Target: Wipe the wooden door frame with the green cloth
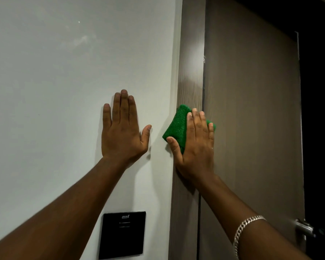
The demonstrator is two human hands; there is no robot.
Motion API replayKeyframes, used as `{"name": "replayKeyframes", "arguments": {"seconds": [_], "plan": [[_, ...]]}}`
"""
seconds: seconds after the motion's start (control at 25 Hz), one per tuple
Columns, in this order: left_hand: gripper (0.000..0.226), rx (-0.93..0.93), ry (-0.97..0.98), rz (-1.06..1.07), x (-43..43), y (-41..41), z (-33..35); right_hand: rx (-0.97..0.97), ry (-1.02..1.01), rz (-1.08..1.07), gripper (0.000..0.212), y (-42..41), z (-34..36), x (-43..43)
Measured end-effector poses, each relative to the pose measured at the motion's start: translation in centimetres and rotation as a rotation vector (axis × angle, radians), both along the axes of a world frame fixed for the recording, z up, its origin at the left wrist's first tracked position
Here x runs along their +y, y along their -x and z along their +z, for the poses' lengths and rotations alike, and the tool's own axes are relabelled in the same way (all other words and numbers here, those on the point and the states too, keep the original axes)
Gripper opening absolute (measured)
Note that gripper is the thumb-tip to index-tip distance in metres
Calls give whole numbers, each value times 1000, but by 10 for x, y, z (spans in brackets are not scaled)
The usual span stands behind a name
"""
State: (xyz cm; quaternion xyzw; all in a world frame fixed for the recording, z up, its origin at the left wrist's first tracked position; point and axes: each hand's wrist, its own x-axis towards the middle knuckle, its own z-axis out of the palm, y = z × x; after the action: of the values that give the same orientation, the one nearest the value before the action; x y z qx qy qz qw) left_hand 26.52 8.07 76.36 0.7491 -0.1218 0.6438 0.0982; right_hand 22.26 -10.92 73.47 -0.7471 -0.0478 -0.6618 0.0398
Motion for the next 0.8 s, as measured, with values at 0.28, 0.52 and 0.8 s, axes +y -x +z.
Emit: {"name": "replayKeyframes", "arguments": {"seconds": [0.28, 0.52, 0.8], "plan": [[90, 7, -16, -8, 0, 0, 0, 0, 6, 17, 87, -1, -4, 7], [86, 66, -209, -19, 15, 2, -7, 82, 261, 8, 80, 5, -55, -3], [83, 275, -270, -165, 18, 25, -19, 215, 55, 272, 62, 23, -63, 13]]}}
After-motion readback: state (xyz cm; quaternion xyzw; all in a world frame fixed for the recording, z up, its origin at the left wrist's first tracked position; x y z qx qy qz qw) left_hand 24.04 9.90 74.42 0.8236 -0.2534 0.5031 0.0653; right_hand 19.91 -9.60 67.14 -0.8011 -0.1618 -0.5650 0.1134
